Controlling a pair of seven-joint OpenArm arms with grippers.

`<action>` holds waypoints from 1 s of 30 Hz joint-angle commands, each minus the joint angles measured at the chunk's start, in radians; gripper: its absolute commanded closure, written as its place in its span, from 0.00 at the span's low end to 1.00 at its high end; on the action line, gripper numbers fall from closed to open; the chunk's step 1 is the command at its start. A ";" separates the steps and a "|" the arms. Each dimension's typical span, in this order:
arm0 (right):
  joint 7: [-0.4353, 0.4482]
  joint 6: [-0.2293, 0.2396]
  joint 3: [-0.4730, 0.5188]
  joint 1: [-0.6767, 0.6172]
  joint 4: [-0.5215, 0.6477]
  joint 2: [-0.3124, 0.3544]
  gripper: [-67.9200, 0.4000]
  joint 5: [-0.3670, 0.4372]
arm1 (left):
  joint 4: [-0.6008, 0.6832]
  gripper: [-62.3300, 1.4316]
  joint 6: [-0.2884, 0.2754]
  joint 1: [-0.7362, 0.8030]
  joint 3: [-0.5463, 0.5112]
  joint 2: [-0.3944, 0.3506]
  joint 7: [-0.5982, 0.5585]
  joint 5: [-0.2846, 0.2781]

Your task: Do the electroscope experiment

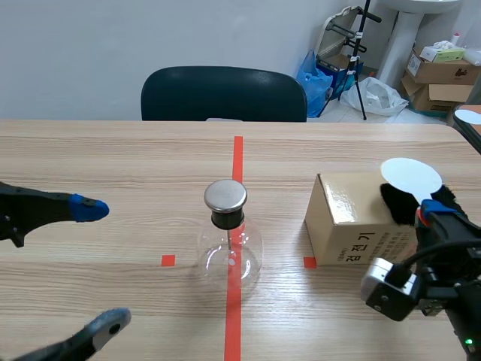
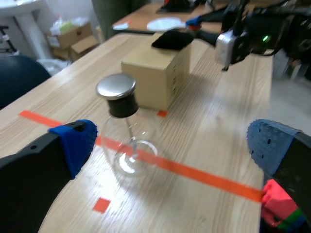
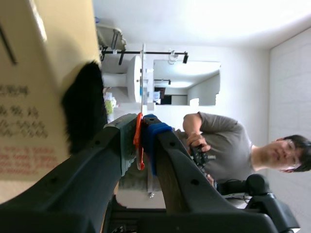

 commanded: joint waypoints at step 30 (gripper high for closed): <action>-0.481 -0.051 -0.476 0.081 0.097 0.117 0.98 -0.215 | -0.631 0.95 -0.077 -0.550 0.341 0.266 0.101 0.105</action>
